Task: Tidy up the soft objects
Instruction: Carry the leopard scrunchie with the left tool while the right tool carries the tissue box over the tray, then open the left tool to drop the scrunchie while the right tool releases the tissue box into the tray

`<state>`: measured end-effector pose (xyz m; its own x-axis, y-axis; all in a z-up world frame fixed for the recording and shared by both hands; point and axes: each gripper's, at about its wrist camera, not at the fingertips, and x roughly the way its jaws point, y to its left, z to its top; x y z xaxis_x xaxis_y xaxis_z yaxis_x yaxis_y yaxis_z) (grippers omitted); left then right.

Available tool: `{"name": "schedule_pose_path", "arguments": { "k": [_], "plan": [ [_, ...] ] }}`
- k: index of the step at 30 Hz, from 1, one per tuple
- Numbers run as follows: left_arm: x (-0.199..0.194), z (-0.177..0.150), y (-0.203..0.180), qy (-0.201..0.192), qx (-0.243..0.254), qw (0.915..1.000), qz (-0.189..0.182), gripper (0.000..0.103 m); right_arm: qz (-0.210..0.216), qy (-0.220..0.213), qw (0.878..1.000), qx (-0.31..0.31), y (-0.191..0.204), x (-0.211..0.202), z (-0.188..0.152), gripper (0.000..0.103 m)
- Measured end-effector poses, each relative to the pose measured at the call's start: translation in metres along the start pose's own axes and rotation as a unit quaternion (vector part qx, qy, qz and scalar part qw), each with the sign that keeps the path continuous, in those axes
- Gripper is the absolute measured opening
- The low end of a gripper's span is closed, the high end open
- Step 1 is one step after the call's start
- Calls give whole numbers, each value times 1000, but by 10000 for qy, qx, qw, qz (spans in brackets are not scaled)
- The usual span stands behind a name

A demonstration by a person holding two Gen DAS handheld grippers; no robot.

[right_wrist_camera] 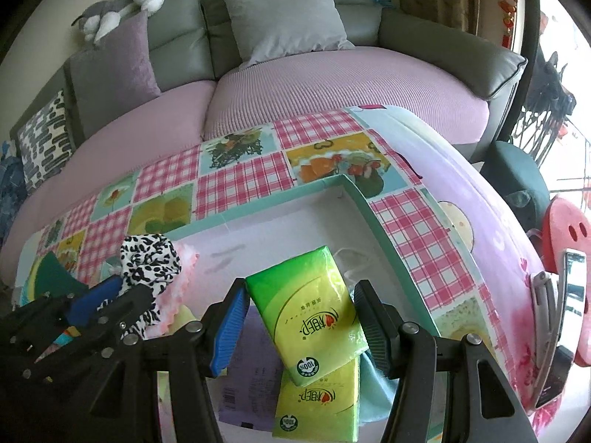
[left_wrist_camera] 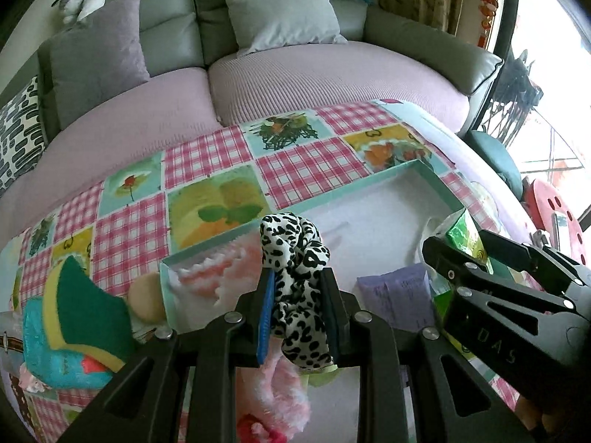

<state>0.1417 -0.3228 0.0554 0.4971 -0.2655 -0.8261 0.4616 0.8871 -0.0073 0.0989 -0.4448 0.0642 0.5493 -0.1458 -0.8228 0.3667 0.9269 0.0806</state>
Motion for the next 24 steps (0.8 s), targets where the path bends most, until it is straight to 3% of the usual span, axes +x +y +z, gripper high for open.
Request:
{"name": "schedule_pose_path", "arguments": {
  "k": [5, 11, 16, 20, 24],
  "plan": [
    [2, -2, 2, 33, -8, 10000, -19, 26, -70, 15, 10000, -58, 2, 1, 0, 62],
    [-4, 0, 0, 50, 19, 10000, -63, 40, -156, -4, 9998, -134, 6, -4, 1, 63],
    [-12, 0, 4, 98, -10, 9999, -47, 43, -106, -58, 9998, -125, 6, -13, 4, 65],
    [-21, 0, 10, 72, -82, 9999, 27, 59, -136, -51, 9998, -151, 6, -20, 5, 73],
    [-32, 1, 21, 12, -188, 9998, 59, 60, -156, -40, 9998, -90, 2, -26, 6, 74]
  ]
}}
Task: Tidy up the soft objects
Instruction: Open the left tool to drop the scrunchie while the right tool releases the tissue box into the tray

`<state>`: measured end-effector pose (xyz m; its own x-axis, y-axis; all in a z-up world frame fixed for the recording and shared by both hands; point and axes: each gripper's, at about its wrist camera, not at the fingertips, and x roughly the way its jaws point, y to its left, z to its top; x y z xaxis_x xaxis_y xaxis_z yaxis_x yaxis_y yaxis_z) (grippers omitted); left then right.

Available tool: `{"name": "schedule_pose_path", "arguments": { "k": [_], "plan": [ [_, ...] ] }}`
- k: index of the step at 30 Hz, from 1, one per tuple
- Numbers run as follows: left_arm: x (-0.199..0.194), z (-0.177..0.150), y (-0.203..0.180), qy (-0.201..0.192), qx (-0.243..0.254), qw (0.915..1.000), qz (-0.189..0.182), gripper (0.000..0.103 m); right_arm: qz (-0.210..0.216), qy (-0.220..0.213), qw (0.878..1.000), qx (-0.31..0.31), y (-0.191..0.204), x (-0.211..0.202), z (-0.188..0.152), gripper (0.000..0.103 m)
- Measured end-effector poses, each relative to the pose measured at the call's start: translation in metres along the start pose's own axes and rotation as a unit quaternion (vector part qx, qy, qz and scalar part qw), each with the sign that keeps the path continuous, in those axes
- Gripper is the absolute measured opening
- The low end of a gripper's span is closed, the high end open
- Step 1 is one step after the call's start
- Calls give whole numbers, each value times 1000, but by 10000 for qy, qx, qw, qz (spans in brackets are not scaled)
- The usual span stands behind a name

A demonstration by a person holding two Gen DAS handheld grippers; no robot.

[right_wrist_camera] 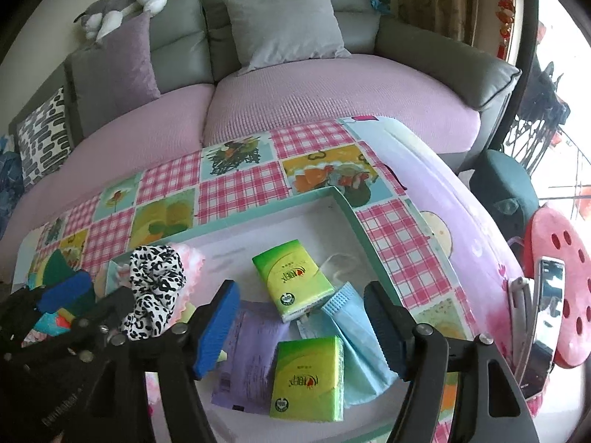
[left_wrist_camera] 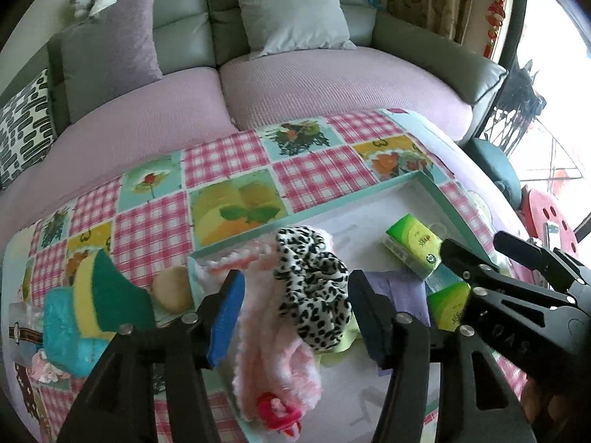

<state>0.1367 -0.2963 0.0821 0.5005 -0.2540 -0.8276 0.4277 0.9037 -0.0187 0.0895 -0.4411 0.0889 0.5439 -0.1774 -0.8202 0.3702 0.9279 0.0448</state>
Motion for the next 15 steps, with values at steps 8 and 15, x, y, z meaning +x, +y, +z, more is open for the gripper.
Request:
{"name": "schedule_pose_path", "arguments": {
  "k": [8, 15],
  "plan": [
    [-6, -3, 38, 94, -568, 9968, 548, 69, -143, 358, 9992, 144, -9, -2, -3, 81],
    [7, -16, 66, 367, -989, 9911, 808, 88, -300, 667, 9971, 207, -15, 3, -9, 101]
  ]
}}
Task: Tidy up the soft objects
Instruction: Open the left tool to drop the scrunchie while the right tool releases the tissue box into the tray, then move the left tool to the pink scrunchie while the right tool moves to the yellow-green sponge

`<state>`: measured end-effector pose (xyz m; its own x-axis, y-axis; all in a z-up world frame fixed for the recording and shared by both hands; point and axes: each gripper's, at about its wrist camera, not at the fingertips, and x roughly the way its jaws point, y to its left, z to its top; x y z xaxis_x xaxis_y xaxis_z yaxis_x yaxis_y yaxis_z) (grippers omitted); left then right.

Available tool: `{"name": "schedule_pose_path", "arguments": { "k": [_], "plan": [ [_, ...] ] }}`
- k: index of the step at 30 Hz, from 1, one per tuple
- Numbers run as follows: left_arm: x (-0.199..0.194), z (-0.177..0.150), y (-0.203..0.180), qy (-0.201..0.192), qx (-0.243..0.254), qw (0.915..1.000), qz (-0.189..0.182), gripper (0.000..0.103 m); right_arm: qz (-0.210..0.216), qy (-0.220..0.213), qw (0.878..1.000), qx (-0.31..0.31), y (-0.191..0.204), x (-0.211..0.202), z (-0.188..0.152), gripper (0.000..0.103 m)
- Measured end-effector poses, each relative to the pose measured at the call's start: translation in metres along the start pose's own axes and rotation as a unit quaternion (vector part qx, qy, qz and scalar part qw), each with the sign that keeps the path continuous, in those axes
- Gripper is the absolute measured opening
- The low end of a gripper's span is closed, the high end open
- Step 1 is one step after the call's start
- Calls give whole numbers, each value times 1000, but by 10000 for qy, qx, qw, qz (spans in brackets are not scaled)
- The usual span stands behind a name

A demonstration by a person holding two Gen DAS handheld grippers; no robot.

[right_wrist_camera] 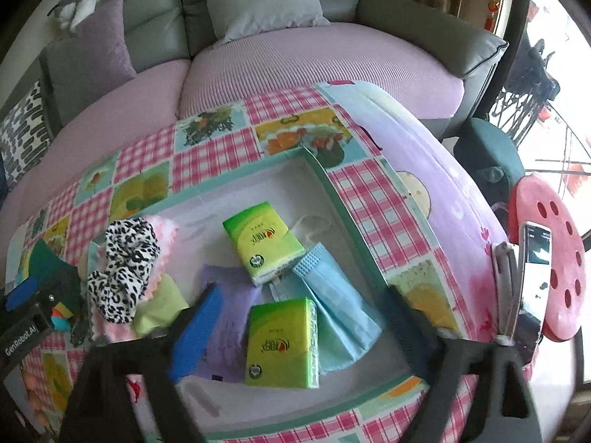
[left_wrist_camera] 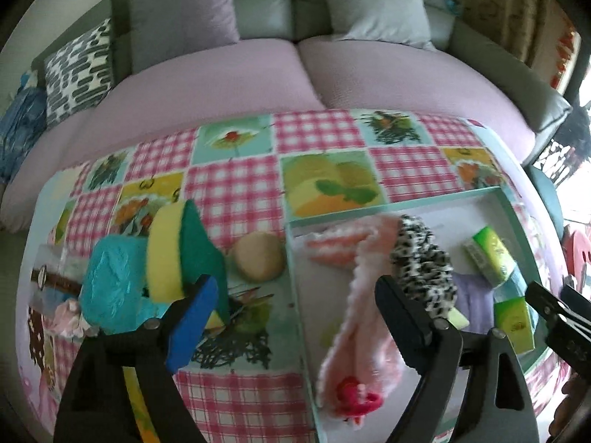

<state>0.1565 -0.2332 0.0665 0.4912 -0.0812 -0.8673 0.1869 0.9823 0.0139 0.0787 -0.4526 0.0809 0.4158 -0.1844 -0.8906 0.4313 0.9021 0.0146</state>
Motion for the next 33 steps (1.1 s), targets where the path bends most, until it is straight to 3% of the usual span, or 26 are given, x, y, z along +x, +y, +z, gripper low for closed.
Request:
{"name": "schedule_pose_path", "arguments": {
  "k": [18, 26, 33],
  "plan": [
    [-42, -3, 48, -459, -428, 9980, -19, 91, 249, -247, 9987, -379, 31, -23, -1, 103],
    [-63, -10, 121, -649, -1108, 9907, 448, 91, 679, -385, 9935, -830, 79, -37, -7, 103],
    [-70, -36, 201, -584, -1965, 9750, 855, 91, 1000, -431, 9882, -1080, 116, -41, -14, 103]
  ]
}}
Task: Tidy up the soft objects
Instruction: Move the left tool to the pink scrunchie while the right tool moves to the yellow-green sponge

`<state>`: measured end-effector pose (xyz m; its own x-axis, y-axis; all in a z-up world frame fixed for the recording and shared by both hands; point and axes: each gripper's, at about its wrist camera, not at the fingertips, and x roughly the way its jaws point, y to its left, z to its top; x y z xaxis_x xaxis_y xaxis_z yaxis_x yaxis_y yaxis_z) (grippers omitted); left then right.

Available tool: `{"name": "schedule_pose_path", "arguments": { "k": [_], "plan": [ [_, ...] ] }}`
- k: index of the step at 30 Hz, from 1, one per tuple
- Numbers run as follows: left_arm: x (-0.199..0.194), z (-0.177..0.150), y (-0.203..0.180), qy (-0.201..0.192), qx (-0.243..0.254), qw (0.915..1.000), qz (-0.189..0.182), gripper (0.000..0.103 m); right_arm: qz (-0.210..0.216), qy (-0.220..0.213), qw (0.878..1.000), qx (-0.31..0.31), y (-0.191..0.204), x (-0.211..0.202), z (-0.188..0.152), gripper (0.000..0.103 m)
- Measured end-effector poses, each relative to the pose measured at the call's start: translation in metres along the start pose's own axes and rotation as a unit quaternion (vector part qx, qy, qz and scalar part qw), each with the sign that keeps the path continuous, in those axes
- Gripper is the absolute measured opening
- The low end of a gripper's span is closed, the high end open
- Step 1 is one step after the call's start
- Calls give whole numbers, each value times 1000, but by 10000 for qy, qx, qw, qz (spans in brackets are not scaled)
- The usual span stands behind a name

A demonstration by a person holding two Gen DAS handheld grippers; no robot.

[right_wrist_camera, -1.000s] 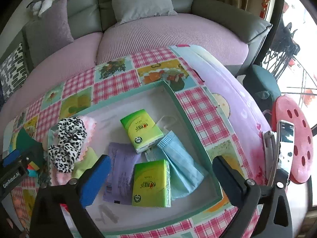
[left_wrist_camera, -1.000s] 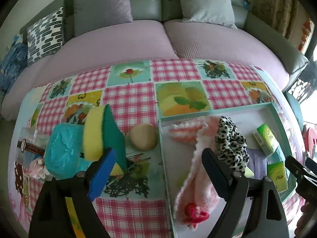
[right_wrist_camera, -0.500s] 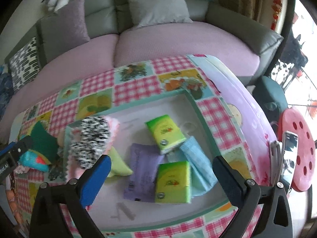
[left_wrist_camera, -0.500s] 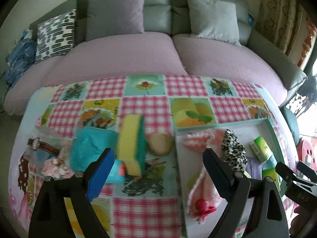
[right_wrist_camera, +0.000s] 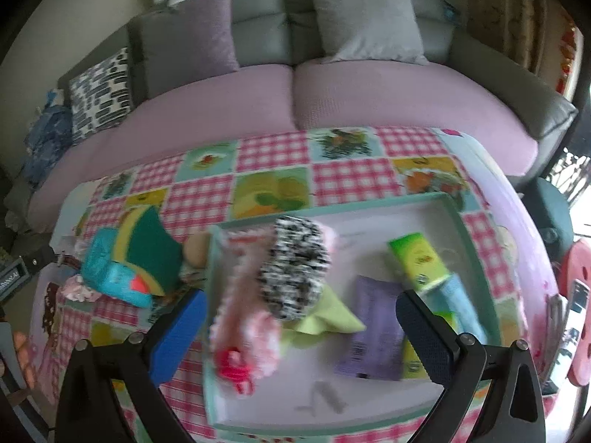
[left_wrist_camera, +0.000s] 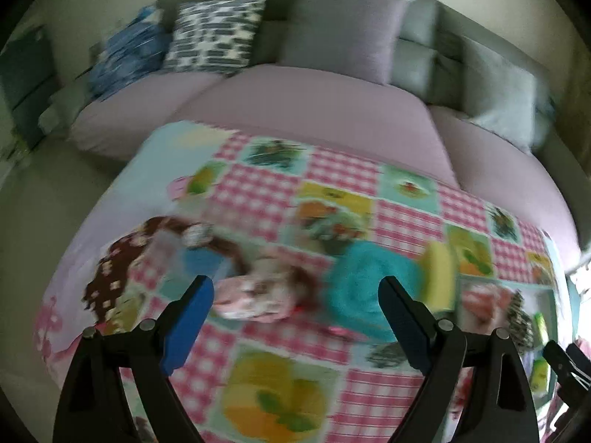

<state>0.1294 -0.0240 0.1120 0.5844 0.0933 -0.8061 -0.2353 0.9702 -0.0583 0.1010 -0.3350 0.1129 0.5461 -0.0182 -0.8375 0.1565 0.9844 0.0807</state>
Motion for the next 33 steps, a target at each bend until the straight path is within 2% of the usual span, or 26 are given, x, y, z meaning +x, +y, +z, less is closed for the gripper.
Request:
{"name": "schedule_pose_path", "arguments": {
  "k": [6, 13, 17, 21, 25, 30, 33],
  "plan": [
    [4, -1, 53, 11, -460, 9987, 230, 91, 312, -34, 9992, -262, 41, 7, 0, 103],
    [11, -3, 85, 4, -756, 9968, 252, 91, 640, -54, 9965, -530, 89, 19, -1, 103],
    [22, -5, 86, 220, -710, 9969, 248, 91, 756, -80, 9949, -656, 108, 26, -2, 103],
    [39, -9, 82, 548, -815, 9952, -3, 91, 781, -102, 9941, -750, 123, 35, -2, 103],
    [48, -11, 70, 642, -728, 9952, -162, 91, 820, -175, 9929, -846, 135, 43, -3, 103],
    [64, -14, 58, 856, -691, 9932, -377, 90, 876, -228, 9922, -854, 143, 50, -2, 96],
    [69, -15, 52, 880, -610, 9935, -393, 88, 939, -209, 9918, -845, 146, 55, -2, 87]
  ]
}}
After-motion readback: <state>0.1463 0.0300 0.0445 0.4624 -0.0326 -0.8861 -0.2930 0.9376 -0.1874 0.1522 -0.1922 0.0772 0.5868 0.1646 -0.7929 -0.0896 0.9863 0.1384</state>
